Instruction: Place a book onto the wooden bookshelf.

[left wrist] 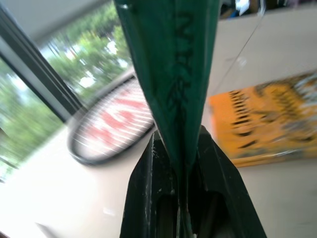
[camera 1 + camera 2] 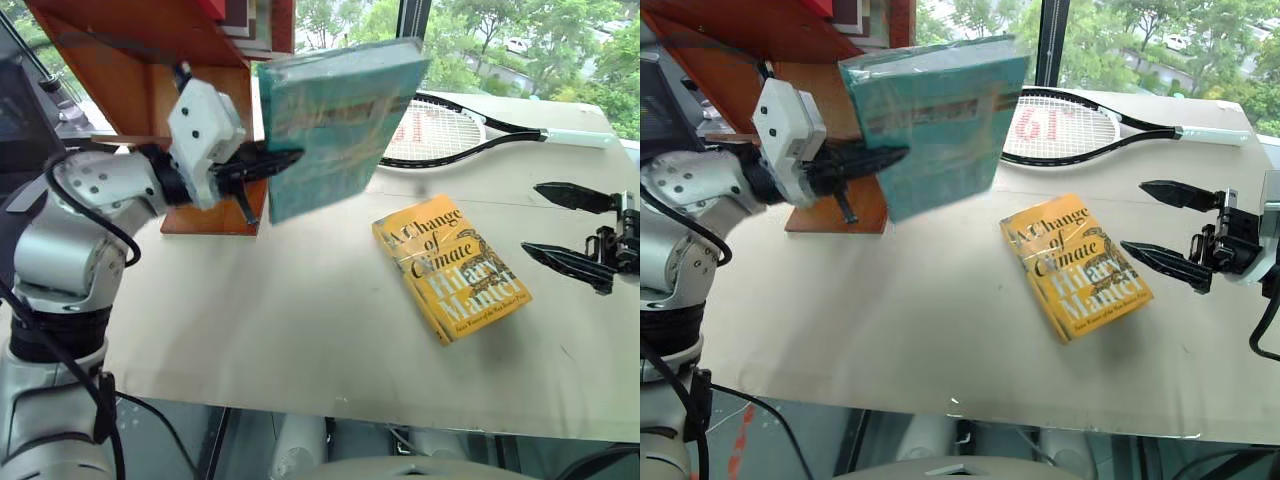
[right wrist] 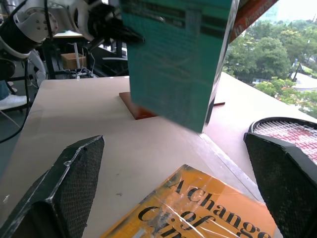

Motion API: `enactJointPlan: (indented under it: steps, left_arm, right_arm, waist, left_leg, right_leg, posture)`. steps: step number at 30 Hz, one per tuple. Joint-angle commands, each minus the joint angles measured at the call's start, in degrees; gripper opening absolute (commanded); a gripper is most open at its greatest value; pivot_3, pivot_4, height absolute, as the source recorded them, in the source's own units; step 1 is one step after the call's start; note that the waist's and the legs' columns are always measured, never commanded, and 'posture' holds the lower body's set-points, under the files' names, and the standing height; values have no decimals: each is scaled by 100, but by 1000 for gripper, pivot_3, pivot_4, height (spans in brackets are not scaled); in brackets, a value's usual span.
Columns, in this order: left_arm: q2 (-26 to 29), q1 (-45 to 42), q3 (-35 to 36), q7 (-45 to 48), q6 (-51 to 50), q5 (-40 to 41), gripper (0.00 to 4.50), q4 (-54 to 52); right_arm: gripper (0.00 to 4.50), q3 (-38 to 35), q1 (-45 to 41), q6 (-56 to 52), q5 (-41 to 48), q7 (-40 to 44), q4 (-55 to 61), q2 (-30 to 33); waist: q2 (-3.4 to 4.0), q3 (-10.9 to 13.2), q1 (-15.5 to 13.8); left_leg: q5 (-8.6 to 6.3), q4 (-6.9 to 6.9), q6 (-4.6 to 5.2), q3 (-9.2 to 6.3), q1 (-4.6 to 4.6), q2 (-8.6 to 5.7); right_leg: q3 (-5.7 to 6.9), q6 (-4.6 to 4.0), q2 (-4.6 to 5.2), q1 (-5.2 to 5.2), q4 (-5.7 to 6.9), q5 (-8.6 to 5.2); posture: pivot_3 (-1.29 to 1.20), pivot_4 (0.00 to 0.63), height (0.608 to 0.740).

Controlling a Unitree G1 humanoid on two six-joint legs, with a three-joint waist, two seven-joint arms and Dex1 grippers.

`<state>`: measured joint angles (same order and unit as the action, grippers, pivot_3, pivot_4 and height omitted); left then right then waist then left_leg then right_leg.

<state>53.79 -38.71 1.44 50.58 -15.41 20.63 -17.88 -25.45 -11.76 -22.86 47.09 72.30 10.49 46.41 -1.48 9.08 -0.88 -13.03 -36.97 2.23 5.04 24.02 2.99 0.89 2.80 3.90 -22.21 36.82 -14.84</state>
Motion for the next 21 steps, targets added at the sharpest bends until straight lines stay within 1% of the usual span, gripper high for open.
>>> enactJointPlan:
  steps: [1, 4, 6, 8, 10, 11, 13, 14, 18, 21]
  left_arm:
    - [109, -565, -93, -210, 830, -992, 67, -346]
    - [108, -997, -149, -261, 945, -1399, 67, -376]
    - [284, -1275, -196, -101, 644, -1564, 67, -334]
    - [594, -1411, -244, 193, 456, -1734, 67, -275]
    - [992, -1571, -335, 553, -224, -1761, 67, -228]
    - [1335, -1467, -332, 846, -172, -1832, 67, -210]
    - [1789, -1407, -319, 1187, -317, -1934, 67, -176]
    - [1951, -1460, -333, 1310, -382, -1974, 67, -159]
    - [2278, -1619, -409, 1621, -768, -2096, 67, -19]
    - [2743, -1583, -481, 1929, -495, -2432, 67, 206]
  right_arm:
    - [4500, -41, -246, 226, -9, 69, -135, 16]
    - [4500, 15, -398, 351, -54, 172, -350, 0]
    - [4500, 34, -477, 440, -77, 254, -481, -13]
    - [4500, 60, -543, 510, -89, 281, -552, -44]
    - [4500, 91, -624, 589, -119, 294, -622, -90]
    - [4500, 130, -666, 651, -144, 314, -661, -125]
    - [4500, 220, -757, 797, -205, 365, -764, -215]
    - [4500, 274, -812, 887, -251, 388, -837, -275]
    - [4500, 464, -1048, 1133, -406, 376, -1036, -517]
    - [4500, 638, -1258, 1295, -469, 372, -1076, -734]
  waist:
    - [1, 4, -1]
    - [1, 4, 3]
    - [1, 4, 4]
    - [2, 4, 18]
    - [6, 6, 39]
    - [9, 8, 40]
    - [14, 15, 77]
    - [14, 17, 79]
    - [9, 22, 71]
    - [12, 27, 76]
  left_leg:
    - [-1, -3, 2, 0, 6, -4]
    - [-1, -19, 2, -5, 44, -18]
    - [1, -35, 0, -3, 71, -16]
    - [2, -39, -1, 3, 71, -16]
    - [2, -38, 0, 6, 65, -16]
    - [1, -39, 1, 8, 66, -14]
    - [1, -40, 1, 8, 65, -9]
    - [1, -39, 1, 8, 63, -7]
    - [1, -44, 2, 16, 67, 0]
    - [1, -46, 0, 22, 66, 1]
  right_leg:
    - [1, 3, -4, -2, -1, 0]
    - [1, 14, -16, -31, 2, 6]
    - [5, 24, -24, -52, 7, 11]
    - [5, 27, -25, -52, 10, 13]
    - [-3, 30, -26, -52, 10, 13]
    - [-4, 31, -28, -53, 15, 12]
    - [-6, 31, -31, -57, 19, 12]
    - [-7, 31, -32, -56, 19, 12]
    - [-3, 30, -36, -57, 22, 12]
    - [-6, 30, -37, -58, 25, 12]
  posture:
    - [0, 150, 740]
    - [0, 150, 740]
    - [0, 150, 740]
    - [0, 150, 740]
    - [0, 150, 740]
    - [0, 150, 740]
    - [0, 150, 740]
    - [0, 150, 740]
    - [0, 150, 740]
    - [0, 150, 740]
